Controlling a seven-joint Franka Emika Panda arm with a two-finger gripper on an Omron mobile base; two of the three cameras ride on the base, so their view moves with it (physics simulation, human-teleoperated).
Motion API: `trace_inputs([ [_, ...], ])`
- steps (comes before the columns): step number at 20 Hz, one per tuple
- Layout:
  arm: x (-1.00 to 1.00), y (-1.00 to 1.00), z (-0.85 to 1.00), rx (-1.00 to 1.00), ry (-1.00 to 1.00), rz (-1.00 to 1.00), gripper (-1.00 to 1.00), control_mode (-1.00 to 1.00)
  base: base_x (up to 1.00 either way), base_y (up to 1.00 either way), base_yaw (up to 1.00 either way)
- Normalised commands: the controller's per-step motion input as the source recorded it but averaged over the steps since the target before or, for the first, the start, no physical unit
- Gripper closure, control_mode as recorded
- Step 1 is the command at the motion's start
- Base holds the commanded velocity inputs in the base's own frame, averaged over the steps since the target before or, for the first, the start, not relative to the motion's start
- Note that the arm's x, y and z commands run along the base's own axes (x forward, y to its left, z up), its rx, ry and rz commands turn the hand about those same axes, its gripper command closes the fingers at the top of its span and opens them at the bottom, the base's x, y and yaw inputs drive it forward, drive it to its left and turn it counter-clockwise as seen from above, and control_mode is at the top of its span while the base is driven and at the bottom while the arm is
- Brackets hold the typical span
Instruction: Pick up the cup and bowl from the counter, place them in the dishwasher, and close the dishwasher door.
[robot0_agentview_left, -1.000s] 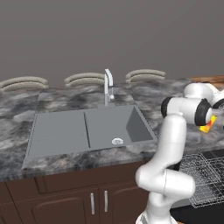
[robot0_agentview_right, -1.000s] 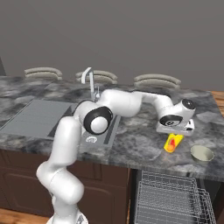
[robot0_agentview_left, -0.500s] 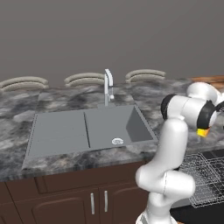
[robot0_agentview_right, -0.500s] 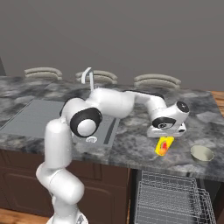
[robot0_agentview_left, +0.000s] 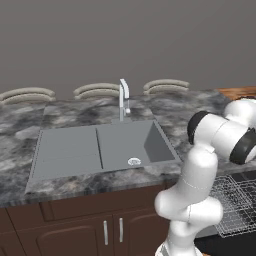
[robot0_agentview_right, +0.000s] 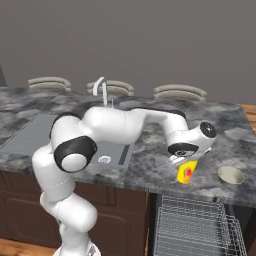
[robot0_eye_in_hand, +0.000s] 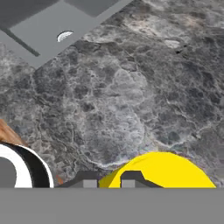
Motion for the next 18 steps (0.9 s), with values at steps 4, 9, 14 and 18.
trace_inputs([
  [4,-0.58,0.0,0.24,-0.03,-0.11,0.25,1.0,-1.0,0.0,0.0,0.0],
  [9,-0.48,0.0,0.0,-0.03,-0.07,0.27,1.0,-1.0,0.0,0.0,0.0],
  [14,-0.53,0.0,0.0,-0.08,-0.09,0.27,1.0,-1.0,0.0,0.0,0.0],
  [18,-0.75,0.0,0.02,-0.16,-0.15,0.26,1.0,-1.0,0.0,0.0,0.0],
])
